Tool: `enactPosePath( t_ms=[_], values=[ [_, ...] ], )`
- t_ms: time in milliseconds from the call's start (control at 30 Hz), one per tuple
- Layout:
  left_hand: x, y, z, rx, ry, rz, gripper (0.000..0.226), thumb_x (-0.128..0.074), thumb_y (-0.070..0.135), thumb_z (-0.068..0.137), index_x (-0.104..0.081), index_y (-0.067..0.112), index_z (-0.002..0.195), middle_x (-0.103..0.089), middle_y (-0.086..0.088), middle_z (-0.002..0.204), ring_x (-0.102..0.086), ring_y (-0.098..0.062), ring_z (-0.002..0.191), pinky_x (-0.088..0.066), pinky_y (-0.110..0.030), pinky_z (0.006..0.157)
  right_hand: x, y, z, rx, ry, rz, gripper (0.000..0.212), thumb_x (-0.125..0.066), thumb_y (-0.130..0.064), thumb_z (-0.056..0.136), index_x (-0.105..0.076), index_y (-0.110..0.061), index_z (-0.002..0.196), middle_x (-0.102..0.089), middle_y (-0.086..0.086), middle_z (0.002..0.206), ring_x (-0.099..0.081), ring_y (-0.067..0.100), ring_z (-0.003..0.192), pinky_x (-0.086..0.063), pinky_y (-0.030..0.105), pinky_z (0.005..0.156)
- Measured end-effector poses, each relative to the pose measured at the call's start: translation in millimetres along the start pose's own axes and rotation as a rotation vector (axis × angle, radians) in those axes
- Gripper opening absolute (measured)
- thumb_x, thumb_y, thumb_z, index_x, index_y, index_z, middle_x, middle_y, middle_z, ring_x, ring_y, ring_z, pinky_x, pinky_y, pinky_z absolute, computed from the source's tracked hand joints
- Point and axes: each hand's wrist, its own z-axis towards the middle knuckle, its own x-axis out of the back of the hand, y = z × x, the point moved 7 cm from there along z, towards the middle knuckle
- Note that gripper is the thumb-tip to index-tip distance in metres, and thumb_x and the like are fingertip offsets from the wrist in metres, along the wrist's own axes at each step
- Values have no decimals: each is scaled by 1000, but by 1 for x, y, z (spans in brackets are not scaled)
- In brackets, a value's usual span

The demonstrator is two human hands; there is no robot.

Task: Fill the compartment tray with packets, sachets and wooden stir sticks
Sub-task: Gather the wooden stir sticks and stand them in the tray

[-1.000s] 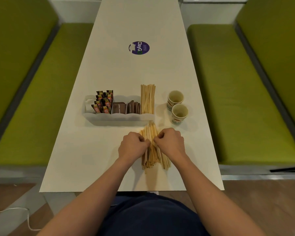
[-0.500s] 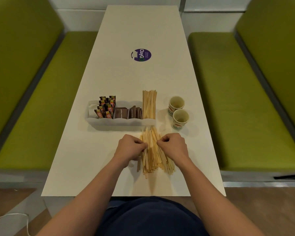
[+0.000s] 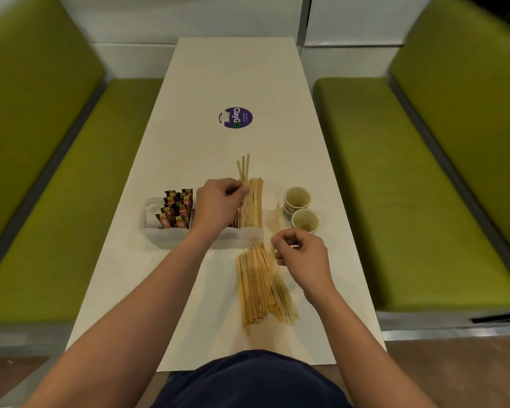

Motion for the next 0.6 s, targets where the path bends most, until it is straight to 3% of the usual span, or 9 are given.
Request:
enactPosePath(
  t_ms=[200,300,433,600],
  values=[
    [-19,-24,24,9,22,201,18,-73,29,92,-69,13,100,-73,-3,83,-72,-23,66,-62,-43,71,10,-19,18,59,103,79,4,-72,-22,93,-75,-23,91,-74,-3,78,-72,13,72,-64,39,75],
    [-24,-35,23,24,1,282,17,-71,30,92,-65,17,101,-71,1,78,-68,-14,58,-59,-35,65,9,-33,34,100,140,88,5,-71,-23,94,-76,-21,93,-74,-3,79,-72,13,72,-64,39,76],
    [-30,-34,20,-41,8,370,11,-67,27,93,-65,17,93,-62,9,75,-58,-1,66,-46,-19,58,-4,-48,61,150,146,25,6,-71,-32,93,-75,-28,90,-74,-10,77,-73,10,75,-63,42,78],
    [-31,-34,18,-81,45,413,11,-67,22,91,-66,11,88,-63,0,81,-60,-19,78,-50,-34,68,-27,-52,85,131,126,-40,11,-71,-31,92,-78,-23,94,-74,-13,82,-71,7,81,-61,39,82]
  ],
)
